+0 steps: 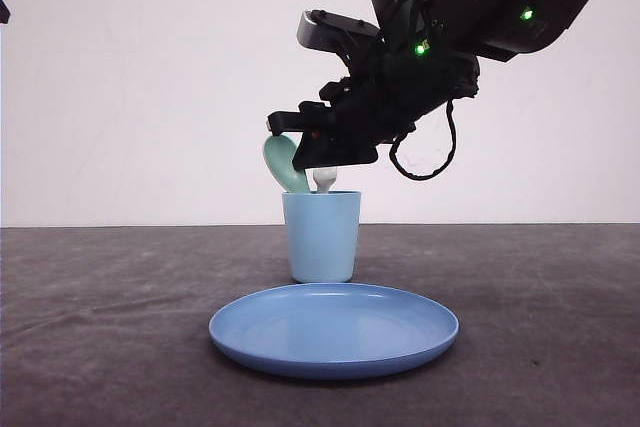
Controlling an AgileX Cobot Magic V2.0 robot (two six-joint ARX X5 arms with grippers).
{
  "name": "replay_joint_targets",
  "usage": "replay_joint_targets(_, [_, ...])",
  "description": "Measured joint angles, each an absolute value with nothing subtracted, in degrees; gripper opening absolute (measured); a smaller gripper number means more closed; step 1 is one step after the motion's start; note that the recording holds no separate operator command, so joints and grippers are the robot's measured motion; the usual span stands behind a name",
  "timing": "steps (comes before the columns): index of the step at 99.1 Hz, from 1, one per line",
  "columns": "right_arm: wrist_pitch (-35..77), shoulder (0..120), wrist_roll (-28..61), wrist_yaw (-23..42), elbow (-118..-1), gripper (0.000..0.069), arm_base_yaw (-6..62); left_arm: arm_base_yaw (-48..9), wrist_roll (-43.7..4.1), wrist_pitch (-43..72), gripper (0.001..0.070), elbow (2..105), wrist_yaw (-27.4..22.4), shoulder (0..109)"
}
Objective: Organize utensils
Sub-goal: 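Lift the spoon with the right gripper and drop it into the cup, then raise the open right gripper away from the cup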
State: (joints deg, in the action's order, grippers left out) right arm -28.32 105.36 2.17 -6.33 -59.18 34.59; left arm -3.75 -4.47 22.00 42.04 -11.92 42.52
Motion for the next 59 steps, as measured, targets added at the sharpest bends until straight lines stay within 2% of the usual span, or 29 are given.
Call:
replay_joint_targets(11, [-28.3, 105.4, 2.1, -6.6, -59.2, 0.0014, 34.6, -3.7, -4.5, 22.0, 0.0229, 42.0, -11.9, 42.5])
replay_joint_targets(16, [-28.2, 105.4, 2.1, -7.2, -59.2, 0.0038, 34.6, -3.7, -4.5, 22.0, 0.0229, 42.0, -11.9, 42.5])
replay_joint_targets(33, [-26.0, 104.7, 1.2, -8.5, -59.2, 0.0283, 34.6, -3.7, -4.5, 22.0, 0.0229, 42.0, -11.9, 42.5])
replay_joint_targets(39, [-25.4, 103.8, 1.0, -9.6, -59.2, 0.0343, 34.6, -3.7, -4.5, 22.0, 0.0229, 42.0, -11.9, 42.5])
replay_joint_targets(47, [-23.6, 101.8, 0.0, -10.5, -59.2, 0.0374, 34.6, -3.7, -4.5, 22.0, 0.0229, 42.0, -11.9, 42.5])
replay_joint_targets(59, [-19.7, 97.5, -0.5, -10.5, -59.2, 0.0385, 34.7, -3.7, -4.5, 22.0, 0.0229, 42.0, -11.9, 42.5])
